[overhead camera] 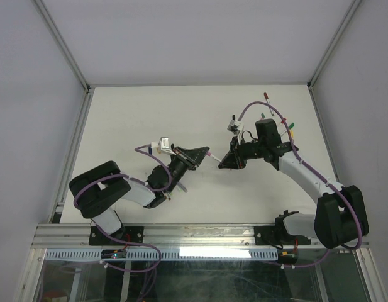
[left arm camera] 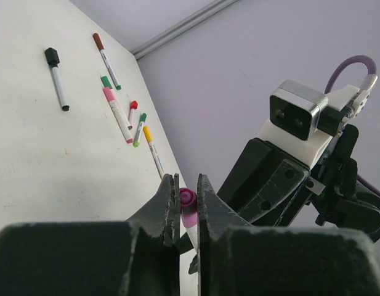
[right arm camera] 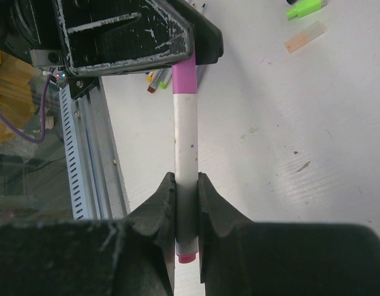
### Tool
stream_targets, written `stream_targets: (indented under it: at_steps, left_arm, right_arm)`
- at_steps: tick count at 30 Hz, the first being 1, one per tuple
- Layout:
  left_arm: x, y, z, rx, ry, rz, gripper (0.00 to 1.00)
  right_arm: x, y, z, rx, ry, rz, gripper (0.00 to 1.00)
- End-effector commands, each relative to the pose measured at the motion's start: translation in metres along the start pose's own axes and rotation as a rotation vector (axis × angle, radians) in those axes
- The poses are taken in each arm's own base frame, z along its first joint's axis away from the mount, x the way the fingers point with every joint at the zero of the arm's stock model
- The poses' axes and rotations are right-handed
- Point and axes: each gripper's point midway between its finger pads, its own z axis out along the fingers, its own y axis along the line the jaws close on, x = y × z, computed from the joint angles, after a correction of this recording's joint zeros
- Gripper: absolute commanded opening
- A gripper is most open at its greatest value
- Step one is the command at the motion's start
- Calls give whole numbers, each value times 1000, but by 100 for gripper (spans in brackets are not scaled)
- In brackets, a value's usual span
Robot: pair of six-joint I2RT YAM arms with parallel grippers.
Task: Open the pen caps
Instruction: Open the pen cap from the pen, then place the pen at the center of the board.
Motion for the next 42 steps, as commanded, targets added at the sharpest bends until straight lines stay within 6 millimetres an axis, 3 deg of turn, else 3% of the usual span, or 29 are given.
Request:
stream_targets:
  at_steps: [1, 4, 8, 13, 34, 38, 42]
  left_arm:
    - [-24, -36, 6, 117, -86, 8, 0]
    - [-52, -24, 12, 86, -128, 50, 0]
    - [-108, -2, 20, 32, -225, 63, 0]
    - [-153, 2, 22, -10, -324, 75, 0]
    - [-226, 10, -34, -100, -586, 5, 0]
    - [-224, 4, -32, -95, -535, 68, 0]
    - [-199, 11, -20, -174, -351, 166, 0]
  right_arm:
    - [-5, -1, 1, 9, -10, -36, 0]
    - [0, -1, 4, 2, 9, -22, 0]
    - [3, 1, 7, -12, 15, -7, 0]
    - [5, 0, 10, -17, 6, 18, 0]
    - [14, 10, 34, -54, 23, 17, 0]
    - [20, 0, 39, -16, 31, 69, 0]
    - [23, -7, 51, 32, -8, 195, 0]
